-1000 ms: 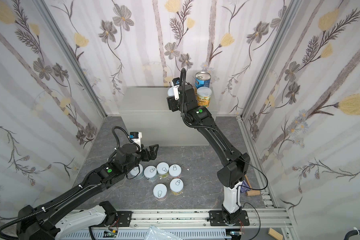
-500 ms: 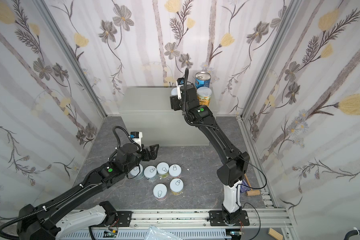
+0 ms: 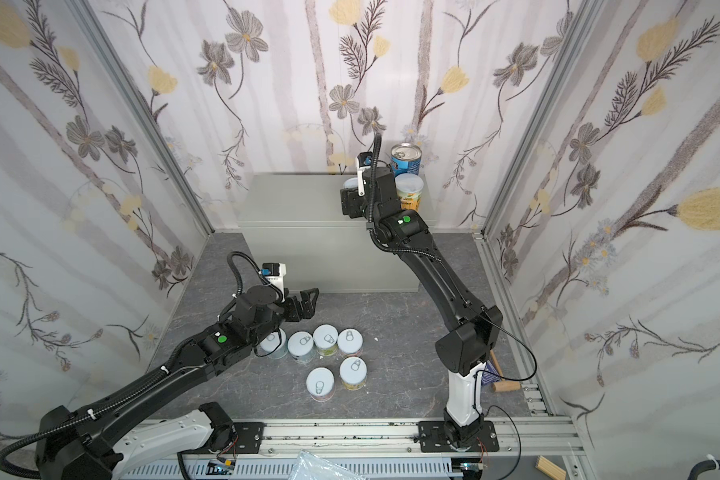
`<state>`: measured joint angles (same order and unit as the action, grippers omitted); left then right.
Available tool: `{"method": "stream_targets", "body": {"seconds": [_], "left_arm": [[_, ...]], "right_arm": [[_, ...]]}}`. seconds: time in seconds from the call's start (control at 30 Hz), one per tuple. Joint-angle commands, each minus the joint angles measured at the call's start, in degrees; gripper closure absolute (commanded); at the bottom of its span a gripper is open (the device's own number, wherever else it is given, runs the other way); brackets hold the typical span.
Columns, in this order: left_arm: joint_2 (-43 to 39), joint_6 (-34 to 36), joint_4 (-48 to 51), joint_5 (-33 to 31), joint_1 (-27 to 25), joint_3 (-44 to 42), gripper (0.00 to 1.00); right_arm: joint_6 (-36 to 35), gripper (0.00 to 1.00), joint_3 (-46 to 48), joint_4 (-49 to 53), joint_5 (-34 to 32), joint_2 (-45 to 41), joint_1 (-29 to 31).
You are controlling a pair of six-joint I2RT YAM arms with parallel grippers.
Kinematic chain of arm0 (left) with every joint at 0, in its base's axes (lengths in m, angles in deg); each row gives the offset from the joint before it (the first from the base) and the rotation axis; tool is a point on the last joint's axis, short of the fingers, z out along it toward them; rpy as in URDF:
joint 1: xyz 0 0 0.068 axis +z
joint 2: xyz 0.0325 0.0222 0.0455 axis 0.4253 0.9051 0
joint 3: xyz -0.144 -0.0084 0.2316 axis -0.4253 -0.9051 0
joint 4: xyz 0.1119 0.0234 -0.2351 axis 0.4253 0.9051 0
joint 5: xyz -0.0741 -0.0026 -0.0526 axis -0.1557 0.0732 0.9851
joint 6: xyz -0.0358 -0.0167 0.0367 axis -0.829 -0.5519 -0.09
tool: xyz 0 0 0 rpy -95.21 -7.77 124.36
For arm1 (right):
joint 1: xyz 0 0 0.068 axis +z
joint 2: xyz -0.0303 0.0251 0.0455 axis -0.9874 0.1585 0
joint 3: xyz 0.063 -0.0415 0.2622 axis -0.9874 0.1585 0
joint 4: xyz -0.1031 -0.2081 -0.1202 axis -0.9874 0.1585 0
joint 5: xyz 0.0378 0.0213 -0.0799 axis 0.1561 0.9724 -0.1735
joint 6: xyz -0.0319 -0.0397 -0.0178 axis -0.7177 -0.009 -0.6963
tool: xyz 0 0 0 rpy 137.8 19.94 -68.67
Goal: Place and organize the canned foods onto the counter
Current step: 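Lower the orange-labelled can onto the cabinet top and open the right gripper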
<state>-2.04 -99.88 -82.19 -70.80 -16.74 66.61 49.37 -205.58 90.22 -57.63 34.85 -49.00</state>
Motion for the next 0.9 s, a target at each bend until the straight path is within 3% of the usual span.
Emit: {"method": "stream_targets", "body": {"seconds": [0.0,0.37,0.53,0.6,0.73,0.87], "left_arm": [[-0.29,-0.15,-1.3,-0.67,0.1,0.14,0.0],[-0.03,-0.53,-1.59,-0.49,0.07,-0.02,0.0],[-0.27,-0.65,-1.64,-0.81,0.07,-0.37,0.0],[-0.21,-0.62,-1.76,-0.91,0.07,-0.4,0.0],[0.15,-0.64,-2.18,-0.67,0.08,-0.39,0.0],[0.5,-0.64,-2.41,-0.31,0.08,-0.41,0.0]], "right_arm": [[-0.09,0.19,-0.31,-1.88,-5.07,-0.39,0.16],[-2.08,0.11,0.57,-2.49,-0.41,-4.89,2.0],[-2.34,0.14,8.08,-4.47,0.97,-10.46,3.75],[-2.28,0.23,13.53,-7.44,2.25,-13.71,4.07],[-1.82,0.5,22.75,-12.69,3.7,-18.46,4.02],[-2.98,0.71,24.52,-13.03,6.54,-17.71,3.19]]}}
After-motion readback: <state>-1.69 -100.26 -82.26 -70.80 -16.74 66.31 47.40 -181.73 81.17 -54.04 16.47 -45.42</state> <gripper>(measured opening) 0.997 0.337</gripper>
